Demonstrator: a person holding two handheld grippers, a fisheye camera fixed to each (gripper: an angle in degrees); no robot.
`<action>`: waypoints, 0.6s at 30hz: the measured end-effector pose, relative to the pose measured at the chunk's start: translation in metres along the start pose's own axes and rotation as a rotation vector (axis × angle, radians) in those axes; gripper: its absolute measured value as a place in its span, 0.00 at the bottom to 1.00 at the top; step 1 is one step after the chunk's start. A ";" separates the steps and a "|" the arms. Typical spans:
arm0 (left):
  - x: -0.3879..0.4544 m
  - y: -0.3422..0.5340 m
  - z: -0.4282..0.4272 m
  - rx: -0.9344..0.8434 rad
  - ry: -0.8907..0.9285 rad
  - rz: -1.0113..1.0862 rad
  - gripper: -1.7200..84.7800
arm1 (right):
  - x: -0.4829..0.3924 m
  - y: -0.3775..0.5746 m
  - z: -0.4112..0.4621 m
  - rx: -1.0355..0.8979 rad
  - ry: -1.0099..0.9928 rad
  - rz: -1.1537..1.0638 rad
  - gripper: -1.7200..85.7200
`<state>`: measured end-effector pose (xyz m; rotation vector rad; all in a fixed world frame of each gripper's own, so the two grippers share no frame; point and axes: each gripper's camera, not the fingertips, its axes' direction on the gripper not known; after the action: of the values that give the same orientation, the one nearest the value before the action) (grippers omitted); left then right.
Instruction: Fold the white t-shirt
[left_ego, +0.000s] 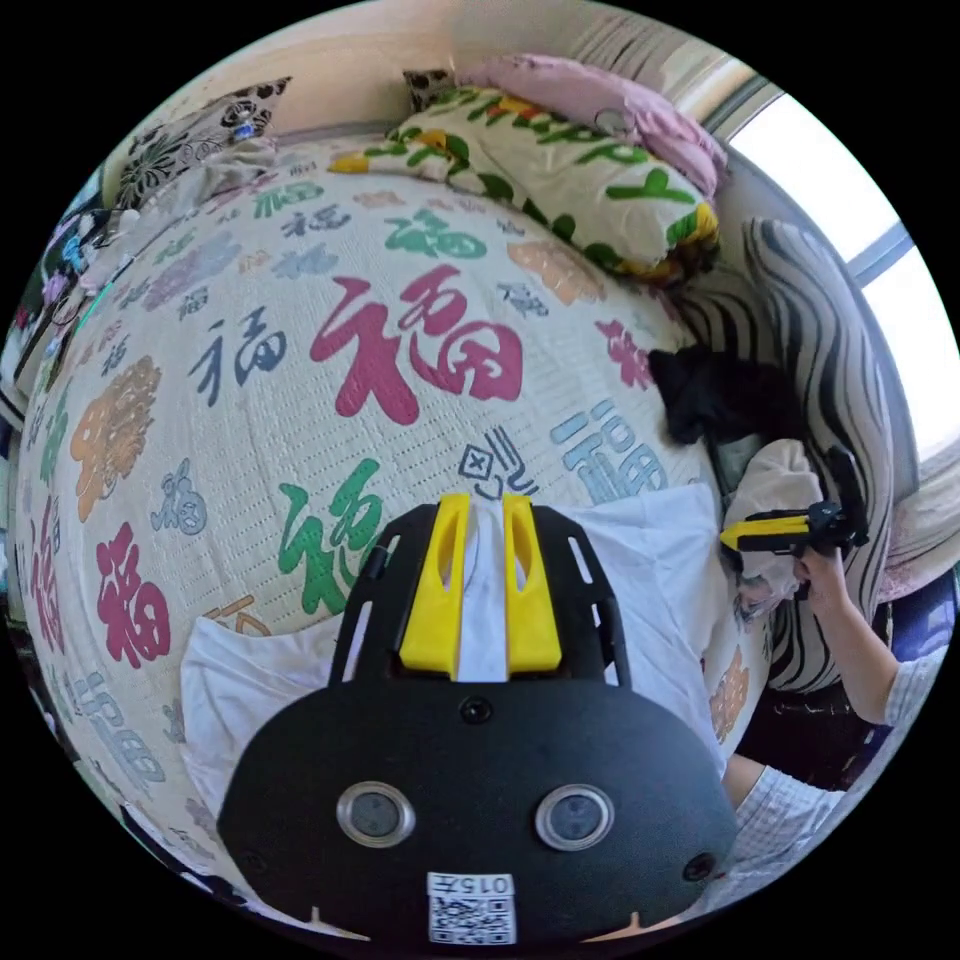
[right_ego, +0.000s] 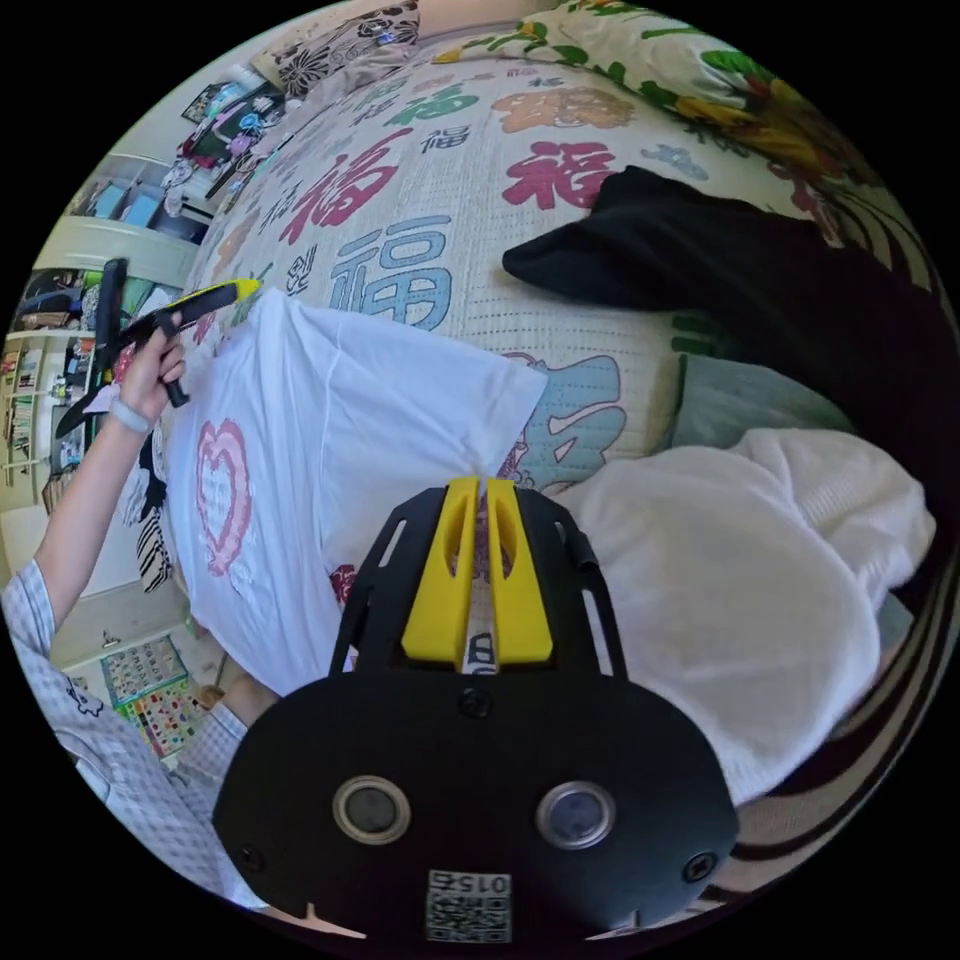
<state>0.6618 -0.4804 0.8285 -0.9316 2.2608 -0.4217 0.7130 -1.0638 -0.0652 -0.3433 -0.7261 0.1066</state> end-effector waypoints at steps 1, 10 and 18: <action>-0.004 0.012 -0.019 0.075 0.022 -0.011 0.09 | -0.011 0.003 -0.011 0.026 0.029 0.007 0.08; -0.135 0.287 -0.223 0.096 -0.270 -0.465 0.14 | -0.208 -0.035 -0.057 0.120 -0.093 -0.350 0.10; -0.235 0.426 -0.242 0.143 0.058 -0.702 0.15 | -0.480 -0.120 0.018 -0.117 -0.279 -0.749 0.14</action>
<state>0.4089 -0.0043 0.8954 -1.6385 1.8604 -0.9051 0.3407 -1.2740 -0.3141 -0.1499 -1.0980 -0.6091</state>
